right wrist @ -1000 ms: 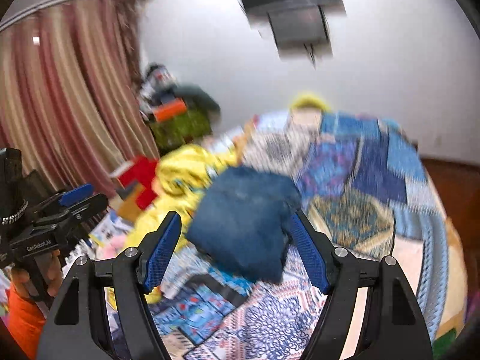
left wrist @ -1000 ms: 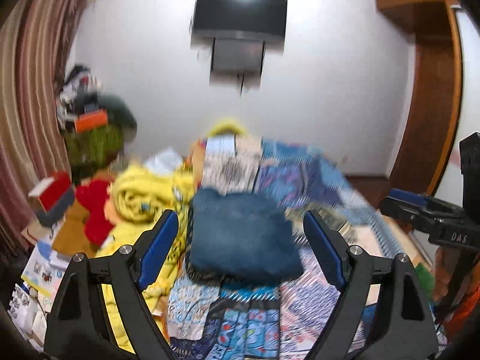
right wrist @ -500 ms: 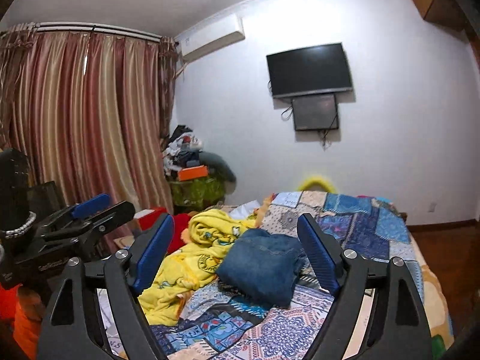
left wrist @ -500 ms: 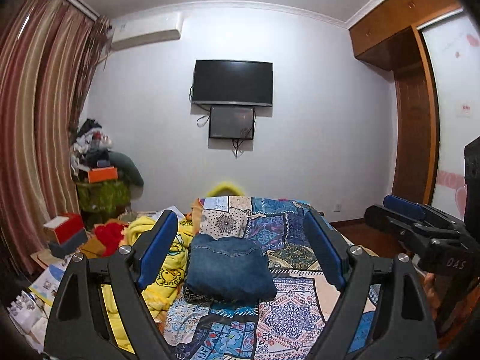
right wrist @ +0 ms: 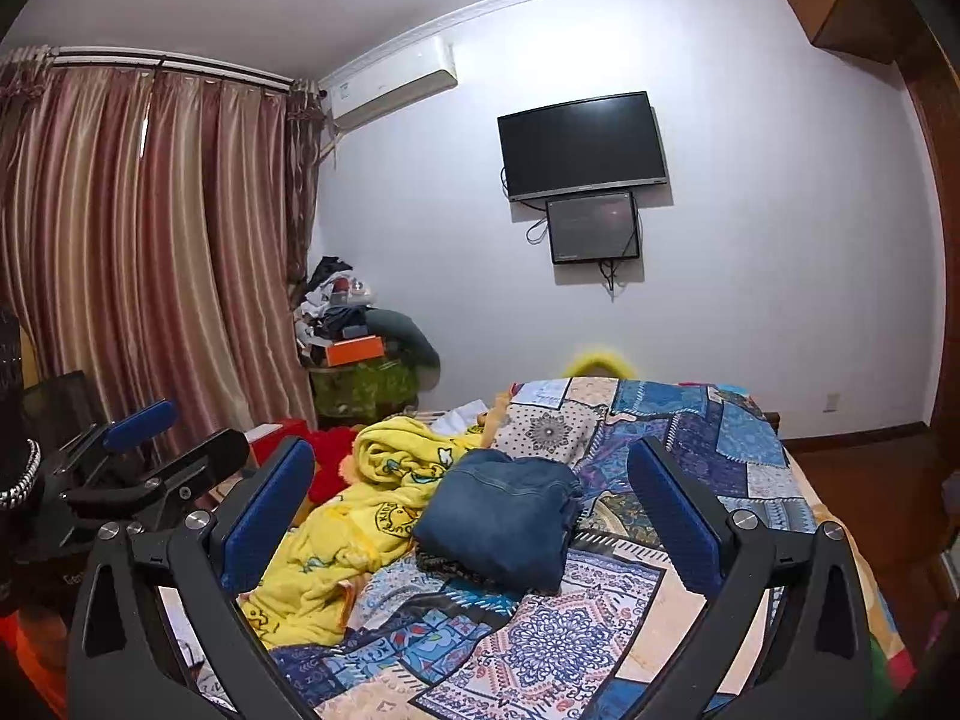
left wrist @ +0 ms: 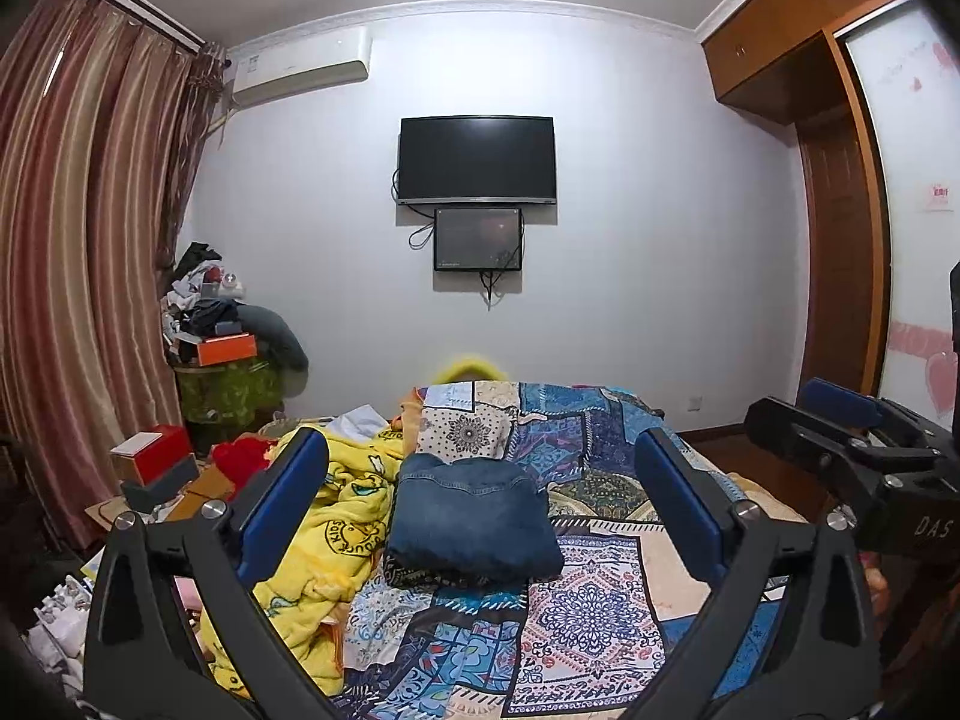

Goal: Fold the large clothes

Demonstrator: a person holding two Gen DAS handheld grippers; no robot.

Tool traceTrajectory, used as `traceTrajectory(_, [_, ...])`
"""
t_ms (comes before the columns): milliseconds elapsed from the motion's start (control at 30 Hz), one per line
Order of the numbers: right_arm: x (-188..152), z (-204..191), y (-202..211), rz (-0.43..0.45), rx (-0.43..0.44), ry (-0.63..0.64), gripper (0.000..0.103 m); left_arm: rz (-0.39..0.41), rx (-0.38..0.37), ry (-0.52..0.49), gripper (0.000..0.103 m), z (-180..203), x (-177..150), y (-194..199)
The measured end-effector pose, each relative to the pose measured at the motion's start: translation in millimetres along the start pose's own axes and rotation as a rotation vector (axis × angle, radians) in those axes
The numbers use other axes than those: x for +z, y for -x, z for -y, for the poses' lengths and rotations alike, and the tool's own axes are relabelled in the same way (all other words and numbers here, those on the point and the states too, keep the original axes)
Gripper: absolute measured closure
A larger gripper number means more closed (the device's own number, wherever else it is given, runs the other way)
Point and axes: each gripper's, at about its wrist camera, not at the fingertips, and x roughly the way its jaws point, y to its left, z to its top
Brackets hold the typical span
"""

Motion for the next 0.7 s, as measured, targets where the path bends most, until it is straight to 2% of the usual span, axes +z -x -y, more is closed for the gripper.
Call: traceTrajectory(700, [-1.7, 0.5, 8.3, -0.006, -0.032, 0.006, 0.000, 0.004, 0.000, -0.010, 0.001, -1.2, 0.0, -1.0])
